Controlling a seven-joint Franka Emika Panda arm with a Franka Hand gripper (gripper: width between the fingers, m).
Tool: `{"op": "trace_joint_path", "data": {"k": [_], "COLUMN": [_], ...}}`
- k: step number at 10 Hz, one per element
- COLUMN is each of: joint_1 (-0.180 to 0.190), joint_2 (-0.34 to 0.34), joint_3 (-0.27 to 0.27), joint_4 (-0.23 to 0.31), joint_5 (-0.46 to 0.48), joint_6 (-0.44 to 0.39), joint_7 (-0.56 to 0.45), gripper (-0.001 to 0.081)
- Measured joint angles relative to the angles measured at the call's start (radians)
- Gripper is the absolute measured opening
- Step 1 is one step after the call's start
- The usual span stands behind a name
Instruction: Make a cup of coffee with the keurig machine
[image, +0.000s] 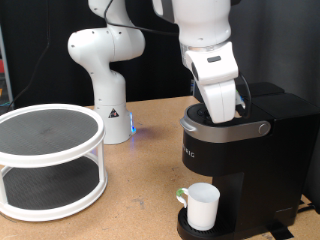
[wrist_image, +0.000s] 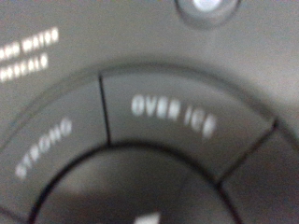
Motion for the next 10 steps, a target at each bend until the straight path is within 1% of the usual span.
{"op": "trace_joint_path", "data": {"k": [2, 3, 5, 7, 8, 10], "joint_1": [0.000, 0.000, 0.000, 0.000, 0.000, 0.000], "joint_2": [-0.032, -0.050, -0.087, -0.126, -0.147, -0.184], "joint_3": [-0.004, -0.004, -0.004, -0.003, -0.003, -0.003], "joint_4": [-0.054, -0.081, -0.129, -0.167, -0.178, -0.185], "joint_5": [0.087, 0.122, 0.181, 0.218, 0.227, 0.209], "joint_6": [0.069, 0.086, 0.090, 0.090, 0.090, 0.070], "joint_7": [-0.120, -0.167, -0.229, -0.259, -0.260, -0.257], "gripper": [0.0004, 0.0004, 0.0004, 0.0004, 0.0004, 0.0004]}}
